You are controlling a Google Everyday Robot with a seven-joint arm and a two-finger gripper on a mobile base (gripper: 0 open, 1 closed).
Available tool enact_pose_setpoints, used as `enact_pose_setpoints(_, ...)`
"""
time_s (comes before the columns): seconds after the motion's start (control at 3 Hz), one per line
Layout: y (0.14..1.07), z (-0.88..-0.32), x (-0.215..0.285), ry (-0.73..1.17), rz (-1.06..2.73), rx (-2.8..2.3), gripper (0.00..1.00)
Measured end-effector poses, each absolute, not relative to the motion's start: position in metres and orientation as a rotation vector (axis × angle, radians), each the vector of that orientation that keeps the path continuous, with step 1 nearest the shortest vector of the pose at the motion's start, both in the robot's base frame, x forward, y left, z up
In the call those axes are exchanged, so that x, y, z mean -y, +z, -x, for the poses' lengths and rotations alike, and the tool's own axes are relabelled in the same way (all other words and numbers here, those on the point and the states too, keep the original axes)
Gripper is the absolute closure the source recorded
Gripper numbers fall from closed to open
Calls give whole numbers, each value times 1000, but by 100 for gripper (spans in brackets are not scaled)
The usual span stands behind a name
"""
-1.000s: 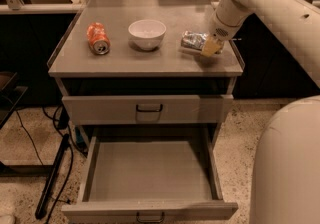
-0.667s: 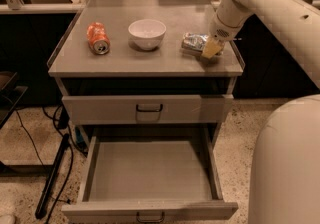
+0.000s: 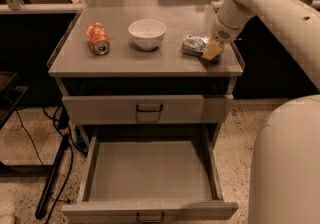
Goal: Pick redbull can from middle drawer and place on counter
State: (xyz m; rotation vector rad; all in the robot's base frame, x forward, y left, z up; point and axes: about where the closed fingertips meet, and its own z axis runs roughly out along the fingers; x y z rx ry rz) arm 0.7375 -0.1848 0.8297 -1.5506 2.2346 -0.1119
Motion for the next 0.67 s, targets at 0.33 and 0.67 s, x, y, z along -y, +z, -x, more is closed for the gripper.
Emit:
enact_pose_setpoints(0.33, 830, -738, 185, -112, 1551, -2235, 88)
enact_pose_setpoints(0.67, 830, -738, 185, -112, 1551, -2235, 69)
